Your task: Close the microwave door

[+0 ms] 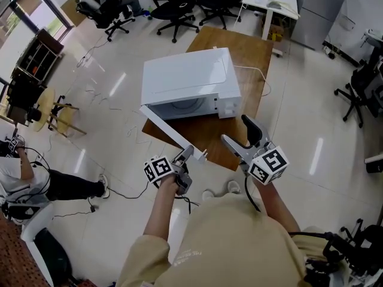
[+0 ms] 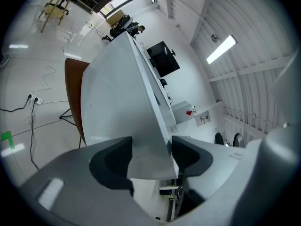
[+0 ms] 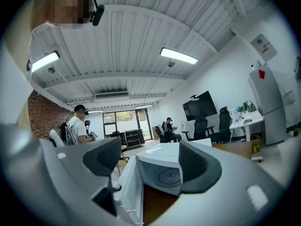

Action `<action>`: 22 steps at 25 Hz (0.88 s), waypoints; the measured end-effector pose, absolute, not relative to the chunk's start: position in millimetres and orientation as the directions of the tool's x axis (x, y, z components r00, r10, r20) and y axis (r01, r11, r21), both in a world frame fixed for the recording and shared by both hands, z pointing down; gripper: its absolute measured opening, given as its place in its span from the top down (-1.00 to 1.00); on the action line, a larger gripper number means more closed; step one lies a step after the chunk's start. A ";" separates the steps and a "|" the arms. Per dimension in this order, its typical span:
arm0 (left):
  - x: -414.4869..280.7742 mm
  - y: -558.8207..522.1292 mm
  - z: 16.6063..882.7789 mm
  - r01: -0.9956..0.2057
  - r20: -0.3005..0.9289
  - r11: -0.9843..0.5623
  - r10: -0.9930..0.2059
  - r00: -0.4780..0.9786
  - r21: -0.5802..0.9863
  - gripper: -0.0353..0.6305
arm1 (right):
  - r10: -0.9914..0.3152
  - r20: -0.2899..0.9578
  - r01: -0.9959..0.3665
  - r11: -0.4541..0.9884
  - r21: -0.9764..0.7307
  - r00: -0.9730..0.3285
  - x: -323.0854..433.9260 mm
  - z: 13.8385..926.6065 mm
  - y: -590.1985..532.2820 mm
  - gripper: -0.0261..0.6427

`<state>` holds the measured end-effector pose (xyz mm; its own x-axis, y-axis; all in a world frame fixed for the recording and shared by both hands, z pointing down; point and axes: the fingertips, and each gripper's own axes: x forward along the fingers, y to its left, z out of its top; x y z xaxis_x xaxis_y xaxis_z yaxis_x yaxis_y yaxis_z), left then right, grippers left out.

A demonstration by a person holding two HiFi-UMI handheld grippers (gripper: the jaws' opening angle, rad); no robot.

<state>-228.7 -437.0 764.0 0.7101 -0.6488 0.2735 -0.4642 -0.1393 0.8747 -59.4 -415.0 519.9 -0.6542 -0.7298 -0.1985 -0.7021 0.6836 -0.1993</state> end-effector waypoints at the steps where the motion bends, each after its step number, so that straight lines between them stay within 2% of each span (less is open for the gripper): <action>1: -224.7 -440.3 764.0 -0.461 0.271 -0.139 -0.650 0.710 0.876 0.09 | -0.730 -0.198 -0.702 0.684 -0.199 -0.655 -58.8 519.6 -414.7 -0.18; 12: -186.9 -477.7 765.6 -0.475 0.319 -0.065 -0.660 0.680 0.878 0.10 | -0.757 -0.192 -0.727 0.654 -0.211 -0.625 -37.2 522.9 -414.0 -0.18; 22: -168.6 -519.5 769.7 -0.456 0.314 -0.033 -0.681 0.662 0.890 0.10 | -0.811 -0.193 -0.782 0.584 -0.218 -0.552 -10.5 522.9 -419.0 -0.18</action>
<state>-168.6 -519.5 769.7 0.6621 -0.6806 0.3136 -0.4555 -0.0332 0.8896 -10.5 -419.0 522.9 -0.5519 -0.8113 -0.1927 -0.7822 0.5838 -0.2176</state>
